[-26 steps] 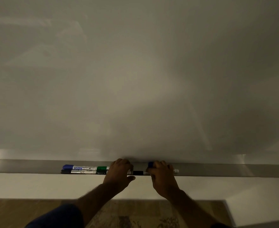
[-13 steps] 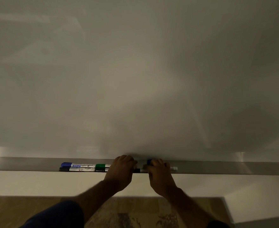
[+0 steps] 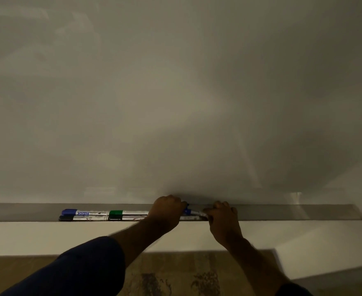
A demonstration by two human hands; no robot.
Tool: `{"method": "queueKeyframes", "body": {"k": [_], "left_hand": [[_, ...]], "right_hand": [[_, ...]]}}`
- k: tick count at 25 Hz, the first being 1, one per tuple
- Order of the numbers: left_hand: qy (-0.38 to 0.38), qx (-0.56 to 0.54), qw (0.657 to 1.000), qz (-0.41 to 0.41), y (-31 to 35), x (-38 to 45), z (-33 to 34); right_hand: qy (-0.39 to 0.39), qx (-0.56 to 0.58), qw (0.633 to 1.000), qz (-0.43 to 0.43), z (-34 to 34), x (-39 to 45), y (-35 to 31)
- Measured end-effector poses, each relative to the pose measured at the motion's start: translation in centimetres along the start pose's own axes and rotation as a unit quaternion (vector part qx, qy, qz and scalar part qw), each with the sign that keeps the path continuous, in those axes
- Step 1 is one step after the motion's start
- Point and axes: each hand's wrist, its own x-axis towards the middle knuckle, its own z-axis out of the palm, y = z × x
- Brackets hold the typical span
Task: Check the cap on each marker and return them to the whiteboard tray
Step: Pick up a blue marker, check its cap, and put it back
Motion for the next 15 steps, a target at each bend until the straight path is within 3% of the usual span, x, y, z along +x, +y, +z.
{"method": "queueKeyframes", "body": {"k": [8, 15], "left_hand": [[-0.033, 0.061, 0.998, -0.009, 0.7, 0.5, 0.3], [-0.028, 0.043, 0.997, -0.059, 1.6, 1.0, -0.1]], "right_hand": [[-0.008, -0.009, 0.999, 0.046, -1.0, 0.1, 2.9], [-0.046, -0.005, 0.998, 0.036, -1.5, 0.6, 3.1]]}}
